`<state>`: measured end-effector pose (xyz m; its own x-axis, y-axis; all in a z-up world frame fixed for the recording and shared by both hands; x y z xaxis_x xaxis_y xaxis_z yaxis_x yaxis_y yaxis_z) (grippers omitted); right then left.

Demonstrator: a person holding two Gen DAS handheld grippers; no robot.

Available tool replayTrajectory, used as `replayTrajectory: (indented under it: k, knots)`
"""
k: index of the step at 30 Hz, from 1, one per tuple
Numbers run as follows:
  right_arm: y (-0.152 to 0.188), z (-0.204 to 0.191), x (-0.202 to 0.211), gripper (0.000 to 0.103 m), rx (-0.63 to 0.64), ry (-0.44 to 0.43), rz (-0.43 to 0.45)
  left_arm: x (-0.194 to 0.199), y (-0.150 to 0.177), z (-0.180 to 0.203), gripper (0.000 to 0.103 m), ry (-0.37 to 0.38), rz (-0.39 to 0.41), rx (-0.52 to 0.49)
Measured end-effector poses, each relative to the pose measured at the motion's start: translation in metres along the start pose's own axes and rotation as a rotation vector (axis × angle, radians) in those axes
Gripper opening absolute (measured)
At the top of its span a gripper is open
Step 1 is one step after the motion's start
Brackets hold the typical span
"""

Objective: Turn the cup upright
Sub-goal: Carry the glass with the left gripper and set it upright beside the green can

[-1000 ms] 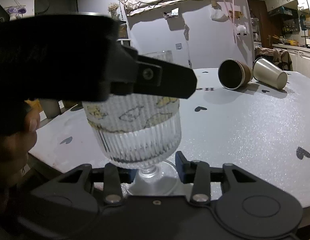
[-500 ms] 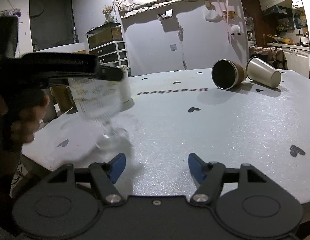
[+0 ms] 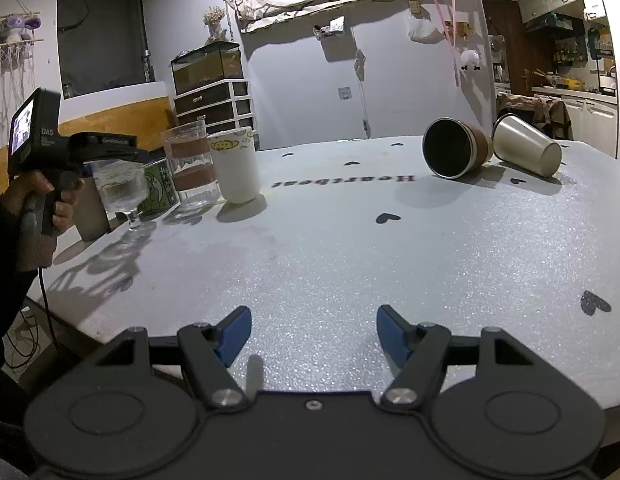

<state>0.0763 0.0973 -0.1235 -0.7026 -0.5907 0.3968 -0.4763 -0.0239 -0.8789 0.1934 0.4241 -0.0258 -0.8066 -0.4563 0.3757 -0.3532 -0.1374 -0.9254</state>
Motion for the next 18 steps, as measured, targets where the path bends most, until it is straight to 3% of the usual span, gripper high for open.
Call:
replayTrajectory:
  k: [7,15,18]
  knots:
    - [0.001,-0.001,-0.001,0.070,0.003,0.005,-0.002,-0.010,-0.004,-0.028,0.074,-0.039,0.022,0.061]
    - [0.001,-0.002,-0.001,0.071,0.004,0.007,-0.003,-0.014,-0.007,-0.024,0.075,-0.055,0.045,0.016]
    - [0.000,-0.002,-0.002,0.071,0.004,0.004,-0.005,-0.009,-0.011,-0.025,0.090,-0.057,0.063,0.022]
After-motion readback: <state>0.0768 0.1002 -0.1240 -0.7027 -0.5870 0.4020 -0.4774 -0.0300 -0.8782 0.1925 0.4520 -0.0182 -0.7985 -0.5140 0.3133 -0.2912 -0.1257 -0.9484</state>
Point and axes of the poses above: each gripper's, at about its wrist camera, not at the fingertips, and x roughly against the way its jaws point, z to its right, y to its underside, the point moved 9 cm from there along -x, roughly the way its jaws point, and after that the axes turned 13 degrees about -y, right-handed, at the moved point
